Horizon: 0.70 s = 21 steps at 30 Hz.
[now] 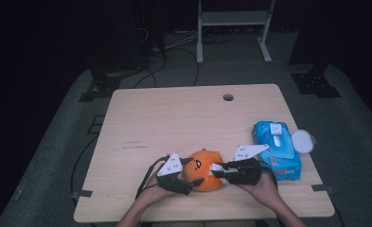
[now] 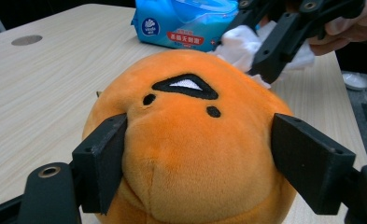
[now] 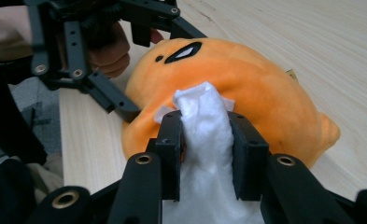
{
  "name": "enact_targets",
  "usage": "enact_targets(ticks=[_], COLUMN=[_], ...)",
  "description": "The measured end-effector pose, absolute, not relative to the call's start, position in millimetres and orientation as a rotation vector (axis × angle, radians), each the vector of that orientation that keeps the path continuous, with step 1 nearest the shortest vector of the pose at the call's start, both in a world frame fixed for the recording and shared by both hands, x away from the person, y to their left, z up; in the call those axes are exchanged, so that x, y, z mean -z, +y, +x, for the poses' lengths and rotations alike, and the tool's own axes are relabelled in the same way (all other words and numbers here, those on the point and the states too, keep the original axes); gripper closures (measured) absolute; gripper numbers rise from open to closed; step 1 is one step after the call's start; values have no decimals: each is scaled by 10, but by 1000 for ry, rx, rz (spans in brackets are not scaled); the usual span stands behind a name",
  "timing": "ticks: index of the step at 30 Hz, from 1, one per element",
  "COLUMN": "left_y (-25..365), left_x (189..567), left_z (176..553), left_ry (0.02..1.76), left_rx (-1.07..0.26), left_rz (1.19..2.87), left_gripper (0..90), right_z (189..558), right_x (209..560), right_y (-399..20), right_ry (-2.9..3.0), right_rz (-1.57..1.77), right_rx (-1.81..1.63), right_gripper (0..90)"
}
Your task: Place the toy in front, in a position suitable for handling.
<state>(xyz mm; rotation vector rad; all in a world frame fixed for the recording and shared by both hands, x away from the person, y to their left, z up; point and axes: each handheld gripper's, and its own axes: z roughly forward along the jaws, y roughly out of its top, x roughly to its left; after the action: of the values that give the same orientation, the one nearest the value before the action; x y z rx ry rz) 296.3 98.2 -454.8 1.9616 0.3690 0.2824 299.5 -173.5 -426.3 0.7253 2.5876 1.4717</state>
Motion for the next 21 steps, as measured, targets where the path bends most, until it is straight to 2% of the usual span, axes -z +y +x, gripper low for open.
enact_targets(ticks=[9, 17, 21], left_y=[993, 1039, 1006], left_x=[4559, 4565, 4555], left_z=[2992, 3037, 3051], left_ry=[408, 462, 477], left_rx=[-276, -262, -274], left_rz=[1947, 1919, 1909], left_gripper=[217, 224, 224], right_z=[2974, 3002, 2911], right_x=[4267, 4208, 4127], right_y=[-1671, -1896, -1834], right_ry=[2531, 2503, 2525], right_rz=[692, 761, 705], right_rx=[-1375, -1359, -1411], right_gripper=[766, 778, 778])
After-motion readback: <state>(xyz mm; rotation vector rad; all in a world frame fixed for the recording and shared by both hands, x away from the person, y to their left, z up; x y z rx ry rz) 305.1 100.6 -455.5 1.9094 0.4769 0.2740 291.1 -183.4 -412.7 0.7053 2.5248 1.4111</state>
